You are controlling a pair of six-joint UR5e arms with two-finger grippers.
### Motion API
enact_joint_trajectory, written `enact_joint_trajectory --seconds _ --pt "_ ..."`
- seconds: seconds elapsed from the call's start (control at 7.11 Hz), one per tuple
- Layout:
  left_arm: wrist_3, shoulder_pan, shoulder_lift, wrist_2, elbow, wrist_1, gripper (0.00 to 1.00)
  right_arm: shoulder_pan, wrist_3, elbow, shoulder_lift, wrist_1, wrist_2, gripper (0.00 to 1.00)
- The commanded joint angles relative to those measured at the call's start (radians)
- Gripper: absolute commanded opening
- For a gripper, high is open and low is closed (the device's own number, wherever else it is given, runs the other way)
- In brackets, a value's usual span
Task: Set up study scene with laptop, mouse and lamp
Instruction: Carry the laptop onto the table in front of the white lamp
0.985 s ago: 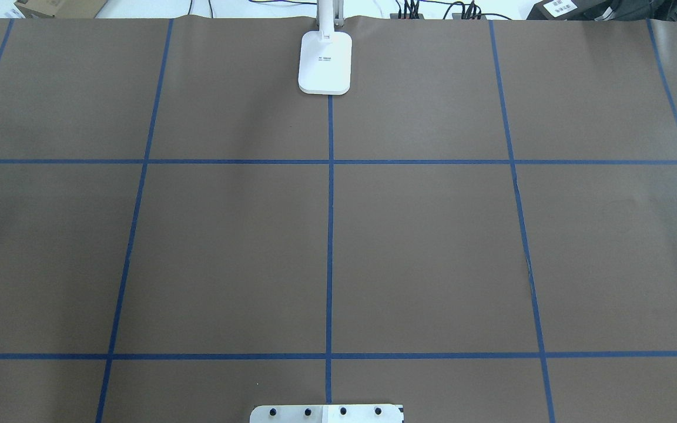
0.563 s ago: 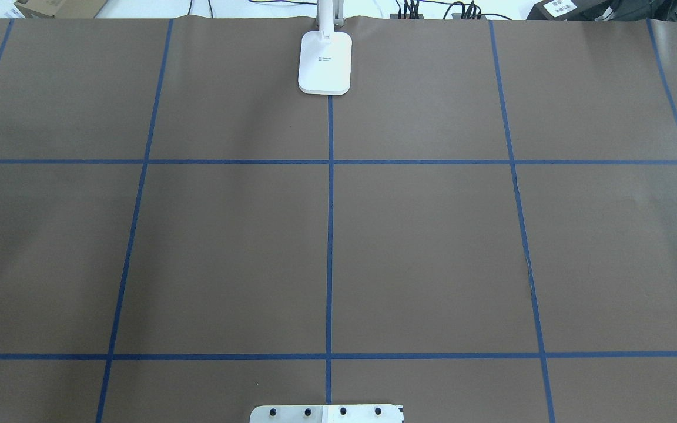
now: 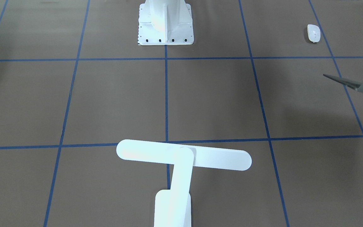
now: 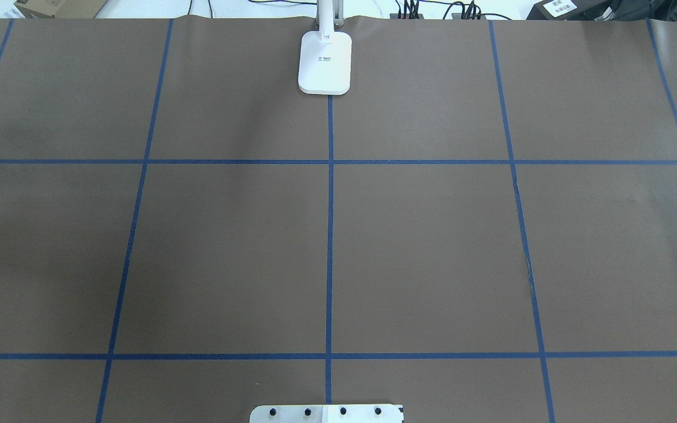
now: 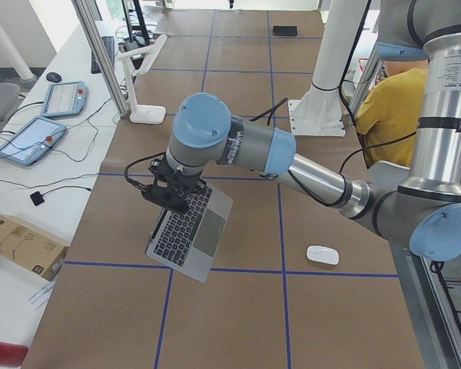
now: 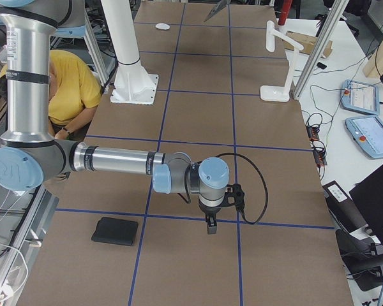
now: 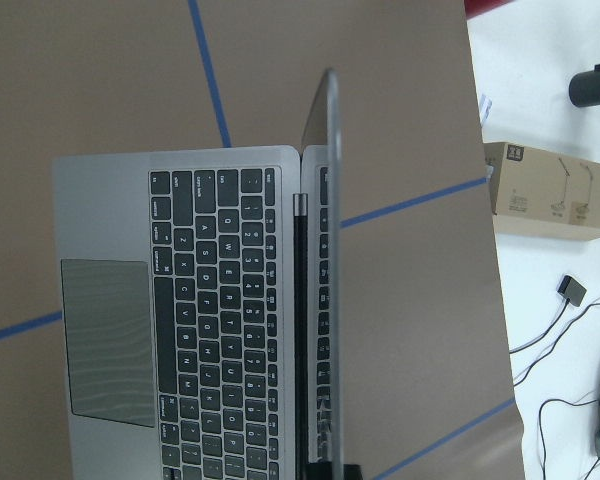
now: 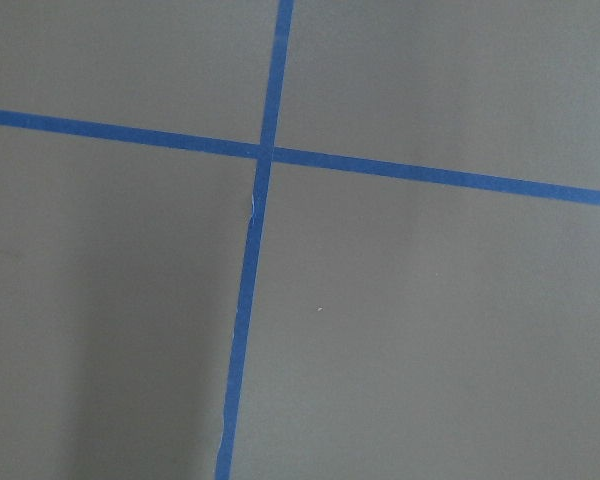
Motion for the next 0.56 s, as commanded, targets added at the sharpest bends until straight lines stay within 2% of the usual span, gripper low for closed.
enact_joint_trajectory --seconds 0.0,0.42 --pt "-0.221 0.178 -0.129 0.029 0.006 -0.025 0.00 0.000 0.000 -0.001 0.001 0.000 0.000 1.00" --pt "-0.590 0.355 -0.255 0.145 0.001 -0.131 0.00 0.000 0.000 -0.003 0.000 -0.002 0.002 1.00"
